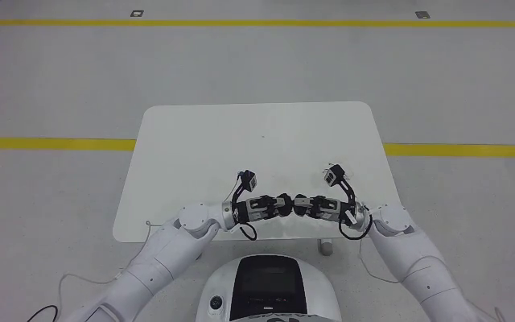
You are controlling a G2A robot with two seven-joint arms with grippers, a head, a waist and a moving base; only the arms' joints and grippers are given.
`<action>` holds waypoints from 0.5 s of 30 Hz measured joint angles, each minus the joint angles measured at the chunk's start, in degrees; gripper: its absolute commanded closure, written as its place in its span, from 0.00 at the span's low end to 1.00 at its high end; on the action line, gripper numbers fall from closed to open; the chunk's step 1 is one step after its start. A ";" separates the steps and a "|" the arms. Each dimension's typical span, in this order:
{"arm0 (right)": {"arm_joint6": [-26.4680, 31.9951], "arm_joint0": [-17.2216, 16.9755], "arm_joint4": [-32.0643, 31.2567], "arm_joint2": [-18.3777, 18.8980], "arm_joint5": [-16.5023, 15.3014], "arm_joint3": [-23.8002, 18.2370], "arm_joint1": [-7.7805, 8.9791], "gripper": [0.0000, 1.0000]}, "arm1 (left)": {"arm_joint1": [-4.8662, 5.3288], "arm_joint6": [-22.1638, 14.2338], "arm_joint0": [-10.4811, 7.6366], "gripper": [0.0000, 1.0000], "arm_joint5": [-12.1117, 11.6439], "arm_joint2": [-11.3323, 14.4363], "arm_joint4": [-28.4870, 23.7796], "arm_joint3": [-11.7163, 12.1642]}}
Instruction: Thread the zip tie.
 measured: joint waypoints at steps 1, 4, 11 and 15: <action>-0.01 -0.01 0.03 0.00 -0.04 -0.01 0.00 1.00 | 0.00 0.00 -0.02 1.00 0.01 0.02 0.01 0.02; -0.01 -0.02 0.12 0.01 -0.07 -0.02 0.02 1.00 | -0.01 -0.04 -0.05 1.00 0.03 0.09 0.05 0.06; -0.12 -0.03 0.32 0.09 0.05 -0.03 0.08 0.56 | -0.04 -0.06 -0.09 1.00 -0.07 0.19 -0.05 0.16; -0.44 -0.10 0.65 0.38 0.29 -0.07 0.14 0.00 | -0.02 0.02 -0.11 1.00 -0.28 0.08 -0.16 0.23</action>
